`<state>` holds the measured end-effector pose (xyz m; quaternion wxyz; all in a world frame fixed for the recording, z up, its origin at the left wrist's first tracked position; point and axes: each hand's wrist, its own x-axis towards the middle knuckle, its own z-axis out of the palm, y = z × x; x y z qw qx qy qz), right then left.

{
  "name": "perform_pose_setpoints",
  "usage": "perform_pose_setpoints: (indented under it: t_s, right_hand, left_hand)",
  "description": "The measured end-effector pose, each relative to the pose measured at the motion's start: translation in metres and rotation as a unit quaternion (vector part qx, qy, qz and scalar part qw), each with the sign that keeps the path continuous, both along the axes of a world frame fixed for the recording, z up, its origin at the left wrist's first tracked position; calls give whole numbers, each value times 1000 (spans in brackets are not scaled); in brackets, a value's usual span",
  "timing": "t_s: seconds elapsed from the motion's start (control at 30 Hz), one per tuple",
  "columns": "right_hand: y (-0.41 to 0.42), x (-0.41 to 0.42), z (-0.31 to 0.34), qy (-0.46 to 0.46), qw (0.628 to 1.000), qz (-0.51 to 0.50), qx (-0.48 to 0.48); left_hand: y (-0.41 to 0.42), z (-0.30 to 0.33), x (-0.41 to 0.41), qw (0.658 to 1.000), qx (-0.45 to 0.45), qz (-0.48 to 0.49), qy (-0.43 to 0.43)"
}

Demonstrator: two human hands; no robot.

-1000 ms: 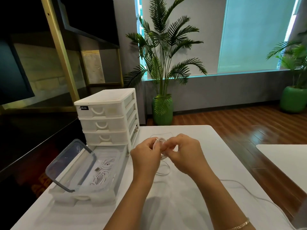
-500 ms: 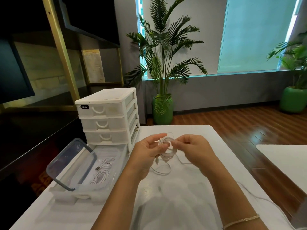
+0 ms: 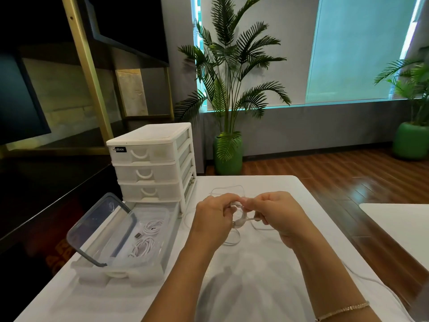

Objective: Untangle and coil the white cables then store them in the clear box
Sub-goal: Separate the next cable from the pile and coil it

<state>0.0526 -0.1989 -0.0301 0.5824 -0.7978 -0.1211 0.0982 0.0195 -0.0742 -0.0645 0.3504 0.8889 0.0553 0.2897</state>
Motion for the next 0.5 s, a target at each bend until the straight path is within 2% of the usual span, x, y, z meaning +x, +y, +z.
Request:
perform_pose_setpoints:
  t_s: [0.1,0.2,0.3,0.4,0.5]
  right_hand:
    - [-5,-2,3,-16,999,46,5]
    - [-9,2,3,-10,998,23,53]
    - [-6,7,1,4,995,-43,85]
    - [-1,10,-5,8,994,-73,81]
    - [1,11,-8,33,994,-70,75]
  left_hand:
    - [5,-1,0,998,60,27,-7]
    - [8,-2,2,998,45,49,-12]
    - [3,-2,3,998,-67,11,13]
    - [-4,-3,4,967,-237,-79,50]
    - [-8,-1,3,944,-307,-113,29]
